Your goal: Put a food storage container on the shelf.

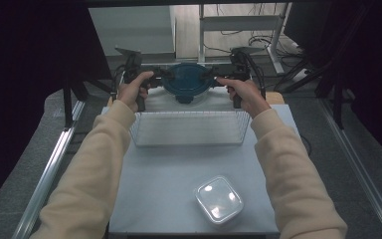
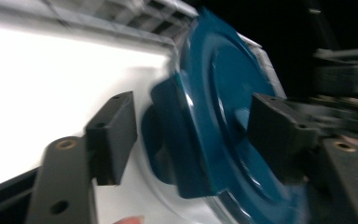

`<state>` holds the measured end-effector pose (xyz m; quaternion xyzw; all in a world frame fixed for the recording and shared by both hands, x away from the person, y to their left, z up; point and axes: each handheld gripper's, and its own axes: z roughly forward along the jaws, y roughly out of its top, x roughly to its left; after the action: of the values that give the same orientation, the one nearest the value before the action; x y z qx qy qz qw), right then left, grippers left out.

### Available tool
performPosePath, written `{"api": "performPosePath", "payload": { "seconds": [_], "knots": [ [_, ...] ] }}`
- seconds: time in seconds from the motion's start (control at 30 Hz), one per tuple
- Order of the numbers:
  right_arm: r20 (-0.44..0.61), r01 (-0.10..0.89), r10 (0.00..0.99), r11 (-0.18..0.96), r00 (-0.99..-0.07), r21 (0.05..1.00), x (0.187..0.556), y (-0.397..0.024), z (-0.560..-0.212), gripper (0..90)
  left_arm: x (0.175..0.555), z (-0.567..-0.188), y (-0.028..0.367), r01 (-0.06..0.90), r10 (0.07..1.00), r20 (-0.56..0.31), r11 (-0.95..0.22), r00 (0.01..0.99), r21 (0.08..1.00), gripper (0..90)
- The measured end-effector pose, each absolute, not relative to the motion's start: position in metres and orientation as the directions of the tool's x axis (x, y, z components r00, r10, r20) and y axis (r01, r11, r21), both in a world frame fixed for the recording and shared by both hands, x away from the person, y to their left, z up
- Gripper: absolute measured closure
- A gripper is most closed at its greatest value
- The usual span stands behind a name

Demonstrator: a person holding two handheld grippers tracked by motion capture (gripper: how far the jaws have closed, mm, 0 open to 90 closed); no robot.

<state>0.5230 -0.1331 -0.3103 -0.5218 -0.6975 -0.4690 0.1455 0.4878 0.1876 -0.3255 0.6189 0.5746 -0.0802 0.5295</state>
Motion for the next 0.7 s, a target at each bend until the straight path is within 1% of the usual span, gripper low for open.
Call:
{"api": "performPosePath", "payload": {
  "seconds": [0.03, 0.07, 0.1, 0.13, 0.17, 0.2, 0.23, 0.27, 0.3, 0.33, 0.37, 0.4, 0.47, 0.5, 0.53, 0.57, 0.6, 0.67, 0.7],
  "knots": [
    [0.646, 0.83, 0.618, 0.019, -0.448, 0.557, 0.516, -0.131, -0.305, 21.4, 0.48, -0.32, 0.189, 0.773, 0.644, -0.683, 0.217, 0.345, 0.596, 25.5],
    [0.646, 0.83, 0.618, 0.019, -0.448, 0.557, 0.516, -0.131, -0.305, 21.4, 0.48, -0.32, 0.189, 0.773, 0.644, -0.683, 0.217, 0.345, 0.596, 23.4],
    [0.568, 0.791, 0.668, 0.05, -0.481, 0.61, 0.506, -0.128, -0.297, 16.5, 0.469, -0.313, 0.191, 0.74, 0.689, -0.622, 0.185, 0.371, 0.646, 22.5],
    [0.568, 0.791, 0.668, 0.05, -0.481, 0.61, 0.506, -0.128, -0.297, 16.5, 0.469, -0.313, 0.191, 0.74, 0.689, -0.622, 0.185, 0.371, 0.646, 21.8],
    [0.497, 0.75, 0.697, 0.088, -0.516, 0.656, 0.493, -0.127, -0.288, 13.7, 0.458, -0.309, 0.193, 0.721, 0.7, -0.596, 0.166, 0.394, 0.673, 21.4],
    [0.497, 0.75, 0.697, 0.088, -0.516, 0.656, 0.493, -0.127, -0.288, 13.7, 0.458, -0.309, 0.193, 0.721, 0.7, -0.596, 0.166, 0.394, 0.673, 21.2],
    [0.459, 0.714, 0.699, 0.106, -0.548, 0.692, 0.48, -0.13, -0.281, 13.8, 0.451, -0.306, 0.194, 0.71, 0.703, -0.582, 0.156, 0.409, 0.687, 21.2],
    [0.459, 0.714, 0.699, 0.106, -0.548, 0.692, 0.48, -0.13, -0.281, 13.8, 0.446, -0.306, 0.195, 0.704, 0.705, -0.573, 0.149, 0.417, 0.695, 21.2],
    [0.456, 0.703, 0.689, 0.11, -0.564, 0.703, 0.472, -0.134, -0.281, 13.8, 0.434, -0.305, 0.195, 0.69, 0.711, -0.552, 0.13, 0.435, 0.712, 21.1],
    [0.456, 0.703, 0.689, 0.11, -0.564, 0.703, 0.472, -0.134, -0.281, 13.8, 0.434, -0.305, 0.195, 0.69, 0.711, -0.552, 0.13, 0.435, 0.712, 20.9],
    [0.444, 0.688, 0.685, 0.115, -0.577, 0.717, 0.462, -0.141, -0.283, 14.3, 0.42, -0.307, 0.194, 0.675, 0.721, -0.521, 0.1, 0.458, 0.731, 20.9],
    [0.444, 0.688, 0.685, 0.115, -0.577, 0.717, 0.462, -0.141, -0.283, 14.3, 0.42, -0.307, 0.194, 0.675, 0.721, -0.521, 0.1, 0.458, 0.731, 20.9],
    [0.436, 0.678, 0.682, 0.119, -0.587, 0.726, 0.452, -0.149, -0.288, 14.8, 0.407, -0.311, 0.194, 0.665, 0.721, -0.499, 0.071, 0.48, 0.743, 20.9],
    [0.413, 0.661, 0.685, 0.134, -0.6, 0.738, 0.442, -0.157, -0.295, 15.6, 0.394, -0.316, 0.195, 0.657, 0.718, -0.481, 0.044, 0.503, 0.753, 20.6],
    [0.413, 0.661, 0.685, 0.134, -0.6, 0.738, 0.442, -0.157, -0.295, 15.6, 0.394, -0.316, 0.195, 0.657, 0.718, -0.481, 0.044, 0.503, 0.753, 20.7],
    [0.418, 0.654, 0.674, 0.13, -0.61, 0.745, 0.43, -0.165, -0.302, 16.1, 0.382, -0.322, 0.196, 0.644, 0.725, -0.458, 0.027, 0.514, 0.765, 20.9],
    [0.418, 0.654, 0.674, 0.13, -0.61, 0.745, 0.43, -0.165, -0.302, 16.1, 0.382, -0.322, 0.196, 0.644, 0.725, -0.458, 0.027, 0.514, 0.765, 20.9],
    [0.418, 0.645, 0.661, 0.134, -0.624, 0.752, 0.419, -0.174, -0.309, 16.5, 0.369, -0.329, 0.197, 0.633, 0.735, -0.438, 0.015, 0.518, 0.774, 20.9],
    [0.376, 0.621, 0.676, 0.155, -0.634, 0.768, 0.408, -0.181, -0.314, 17.6, 0.363, -0.332, 0.198, 0.626, 0.741, -0.421, 0.001, 0.523, 0.78, 21.1]
  ]
}}
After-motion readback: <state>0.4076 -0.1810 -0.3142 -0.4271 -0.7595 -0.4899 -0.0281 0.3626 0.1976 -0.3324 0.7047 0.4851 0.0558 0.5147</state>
